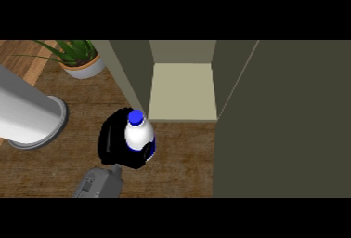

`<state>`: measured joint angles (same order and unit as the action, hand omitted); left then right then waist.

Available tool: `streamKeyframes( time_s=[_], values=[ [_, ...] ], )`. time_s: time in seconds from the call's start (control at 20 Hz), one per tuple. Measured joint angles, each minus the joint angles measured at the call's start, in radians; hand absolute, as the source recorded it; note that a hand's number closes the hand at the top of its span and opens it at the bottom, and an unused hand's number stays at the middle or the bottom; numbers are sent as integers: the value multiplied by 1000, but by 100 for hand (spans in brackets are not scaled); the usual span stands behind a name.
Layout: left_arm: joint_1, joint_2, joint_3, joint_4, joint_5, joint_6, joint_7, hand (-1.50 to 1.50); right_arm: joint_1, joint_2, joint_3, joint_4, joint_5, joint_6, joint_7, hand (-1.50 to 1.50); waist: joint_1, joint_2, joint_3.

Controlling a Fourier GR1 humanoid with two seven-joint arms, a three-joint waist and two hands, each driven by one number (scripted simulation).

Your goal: Pick up the bottled water, place it into the cabinet and close the cabinet

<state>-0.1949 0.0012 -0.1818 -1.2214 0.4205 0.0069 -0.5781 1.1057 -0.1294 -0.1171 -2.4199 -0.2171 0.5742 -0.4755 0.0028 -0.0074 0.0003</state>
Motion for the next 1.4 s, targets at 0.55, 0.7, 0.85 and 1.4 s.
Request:
streamKeyframes(
  time_s=[0.55, 0.7, 0.85, 1.4],
  values=[
    [-115, -1, -311, -309, -22, 422, 278, 150, -67, -20, -30, 7, -14, -6, 46, -150, -10, 5, 0],
    [-195, -1, -360, -323, -30, 557, 336, 150, -75, -20, -35, 11, -19, 0, 53, -150, -16, 6, 0],
    [-297, -1, -382, -279, -9, 662, 344, 150, -106, -19, -32, 13, -23, -6, 75, -150, -21, 8, 0],
    [-514, -1, -359, -79, -4, 795, 377, 150, -153, -14, -81, 16, -42, -8, 117, -150, -25, 10, -1]
  ],
)
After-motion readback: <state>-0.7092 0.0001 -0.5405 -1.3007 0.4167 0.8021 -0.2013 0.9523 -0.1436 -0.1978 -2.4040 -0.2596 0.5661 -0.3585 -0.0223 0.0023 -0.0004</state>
